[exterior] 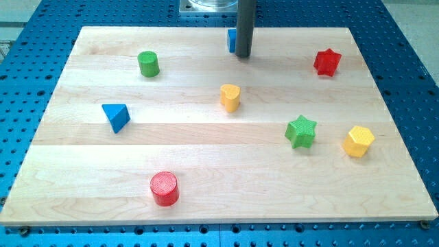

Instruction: Move the blue triangle diagonally to the yellow heart

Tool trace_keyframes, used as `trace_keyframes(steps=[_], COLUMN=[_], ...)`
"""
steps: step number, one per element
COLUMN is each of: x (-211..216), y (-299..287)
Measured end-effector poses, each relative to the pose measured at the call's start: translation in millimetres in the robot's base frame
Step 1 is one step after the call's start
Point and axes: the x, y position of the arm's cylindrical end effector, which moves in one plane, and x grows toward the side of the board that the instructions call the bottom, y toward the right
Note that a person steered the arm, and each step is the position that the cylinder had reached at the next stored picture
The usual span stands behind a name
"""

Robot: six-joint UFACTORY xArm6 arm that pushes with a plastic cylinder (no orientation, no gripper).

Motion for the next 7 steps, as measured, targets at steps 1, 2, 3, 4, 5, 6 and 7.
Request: trace_keyframes(steps=[1, 2, 3, 4, 5, 6, 7], x=[36, 119, 206, 263, 210, 173, 145], y=[-43, -109, -131, -201, -217, -218, -205])
